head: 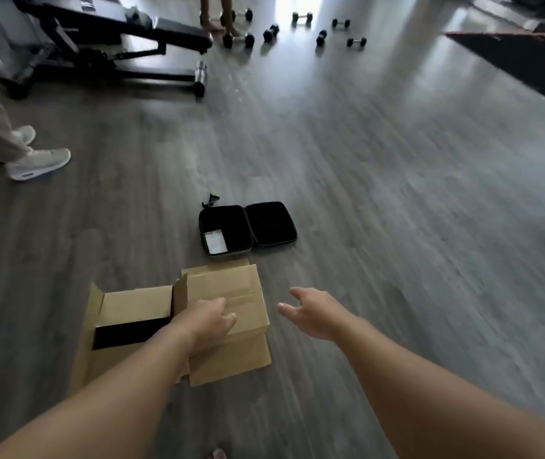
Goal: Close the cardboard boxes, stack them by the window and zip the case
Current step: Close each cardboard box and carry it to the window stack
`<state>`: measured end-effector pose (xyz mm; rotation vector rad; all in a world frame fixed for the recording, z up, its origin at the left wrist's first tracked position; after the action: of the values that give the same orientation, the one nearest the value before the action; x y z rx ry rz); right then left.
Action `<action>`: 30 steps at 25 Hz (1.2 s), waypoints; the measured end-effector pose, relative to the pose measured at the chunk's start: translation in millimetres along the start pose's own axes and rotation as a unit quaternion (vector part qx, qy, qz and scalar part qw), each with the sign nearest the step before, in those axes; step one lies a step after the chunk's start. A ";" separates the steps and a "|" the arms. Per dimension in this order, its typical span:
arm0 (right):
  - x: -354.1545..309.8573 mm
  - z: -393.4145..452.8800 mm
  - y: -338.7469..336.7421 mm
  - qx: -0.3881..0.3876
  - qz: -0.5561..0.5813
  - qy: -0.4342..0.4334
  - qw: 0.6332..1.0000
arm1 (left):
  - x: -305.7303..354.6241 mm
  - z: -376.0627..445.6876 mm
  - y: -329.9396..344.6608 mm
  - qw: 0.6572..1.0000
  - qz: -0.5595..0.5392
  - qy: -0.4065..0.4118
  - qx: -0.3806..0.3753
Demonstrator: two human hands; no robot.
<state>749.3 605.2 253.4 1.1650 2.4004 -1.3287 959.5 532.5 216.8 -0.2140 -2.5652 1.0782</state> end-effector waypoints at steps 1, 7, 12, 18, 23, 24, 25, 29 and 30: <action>10.9 24.1 12.0 -0.010 -0.005 -0.002 1.000 | -5.3 21.9 12.9 1.000 0.000 -0.008 0.000; 73.4 177.0 91.6 -0.034 -0.051 -0.045 0.997 | -51.2 154.4 97.4 0.995 0.021 -0.099 0.013; 114.8 285.4 166.7 -0.048 -0.083 -0.076 0.993 | -96.9 240.7 160.8 0.980 0.050 -0.188 0.037; 121.0 363.3 237.5 -0.054 -0.104 -0.133 0.984 | -154.6 288.8 191.2 0.960 0.103 -0.251 0.067; 121.0 388.3 260.1 0.025 -0.123 -0.168 0.978 | -173.9 307.7 194.8 0.958 0.076 -0.249 0.122; 122.1 392.1 256.7 0.044 -0.128 -0.170 0.976 | -172.7 310.0 189.3 0.959 0.066 -0.236 0.139; 123.8 395.3 251.5 0.059 -0.134 -0.171 0.974 | -171.5 312.6 185.2 0.961 0.059 -0.222 0.151; 137.8 407.1 233.1 0.086 -0.128 -0.151 0.976 | -163.8 324.6 186.6 0.972 0.028 -0.176 0.153; 141.9 408.4 230.0 0.085 -0.115 -0.146 0.979 | -160.2 326.9 187.9 0.972 0.023 -0.173 0.157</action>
<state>723.8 436.3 -205.5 0.6780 2.2934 -1.6715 986.7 404.2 -171.3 -0.0050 -2.6386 1.6439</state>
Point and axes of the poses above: each hand's wrist, its own z-axis towards the middle knuckle, its own y-axis out of the palm, x = y × z, the point moved 9 cm from there along z, towards the middle knuckle, and after that the axes turned 10 degrees about z, right-handed, at the moved point
